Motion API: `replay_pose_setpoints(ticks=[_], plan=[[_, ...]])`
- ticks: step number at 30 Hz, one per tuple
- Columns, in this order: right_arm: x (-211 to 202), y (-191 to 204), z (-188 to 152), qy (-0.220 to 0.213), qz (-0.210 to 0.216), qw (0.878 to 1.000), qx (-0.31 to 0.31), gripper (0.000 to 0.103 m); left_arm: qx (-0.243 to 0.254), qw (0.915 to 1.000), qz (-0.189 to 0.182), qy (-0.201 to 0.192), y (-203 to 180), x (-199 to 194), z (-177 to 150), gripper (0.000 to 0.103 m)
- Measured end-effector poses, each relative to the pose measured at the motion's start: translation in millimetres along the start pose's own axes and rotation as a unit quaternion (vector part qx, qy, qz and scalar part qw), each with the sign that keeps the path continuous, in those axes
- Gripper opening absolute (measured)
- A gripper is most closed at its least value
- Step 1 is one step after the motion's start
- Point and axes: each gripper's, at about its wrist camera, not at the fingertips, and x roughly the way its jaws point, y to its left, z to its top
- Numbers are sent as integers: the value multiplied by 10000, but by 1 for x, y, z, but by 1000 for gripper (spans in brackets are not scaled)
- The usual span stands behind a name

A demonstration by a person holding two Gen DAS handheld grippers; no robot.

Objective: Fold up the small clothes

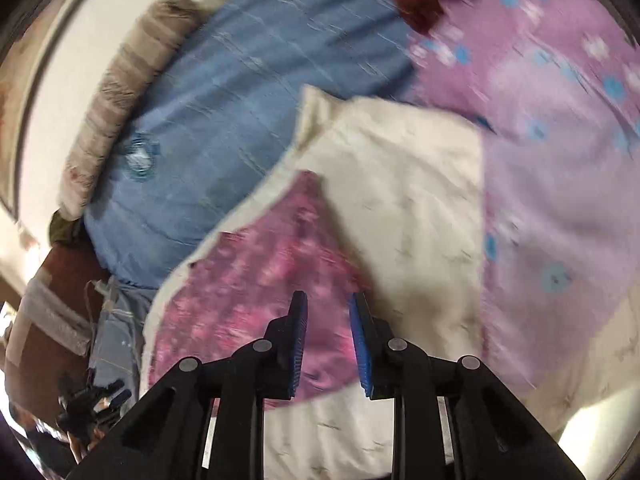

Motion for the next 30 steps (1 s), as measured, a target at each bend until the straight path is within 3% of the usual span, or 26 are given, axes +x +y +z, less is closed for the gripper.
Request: replay_pose_setpoints(ticks=[3,5,7,8,10,12,15,17,18,21,23,26,28,29,30], plan=[[12,24,-1,20,159,9992,-378,34,623,9979,128,136,-33,25,-14,58],[32,25,-8,215,1,9987,-471,34,793,9951,235,535,-39,56,-24,58],[62,6,-18,684,-365,9965,-326,34,844,9904,500,968,-33,89,-34,57],[76,-8,-28,906,-395,9950,-169,32,959,9907,530,812,-34,92,-37,58],[67,-20,-31,523,-3,9986,109,30,1259,9872,640,742,-42,89,-39,58],[64,-21,-29,623,12,9980,109,30,1259,9871,618,777,-43,86,-39,58],[59,-14,-19,778,-56,9969,85,33,932,9922,193,808,-41,69,-24,58],[56,-7,-7,615,55,9980,156,41,728,9953,-95,625,-39,56,-5,59],[55,-5,1,513,82,9985,173,49,689,9961,-82,548,-41,54,5,64],[67,-3,28,441,12,9990,70,68,543,9972,324,402,-31,65,40,72],[93,1,44,596,-116,9981,114,68,173,9973,334,627,-14,83,56,72],[129,-1,60,779,-69,9965,300,68,-514,9926,-237,1078,4,112,66,72],[156,6,70,879,-88,9957,269,68,-388,9934,-165,1063,-4,125,70,72],[169,11,75,976,-58,9951,149,63,-176,9947,-46,1014,-14,131,72,70],[180,16,78,1105,-27,9939,-11,29,-53,9951,-22,991,-21,134,73,56]])
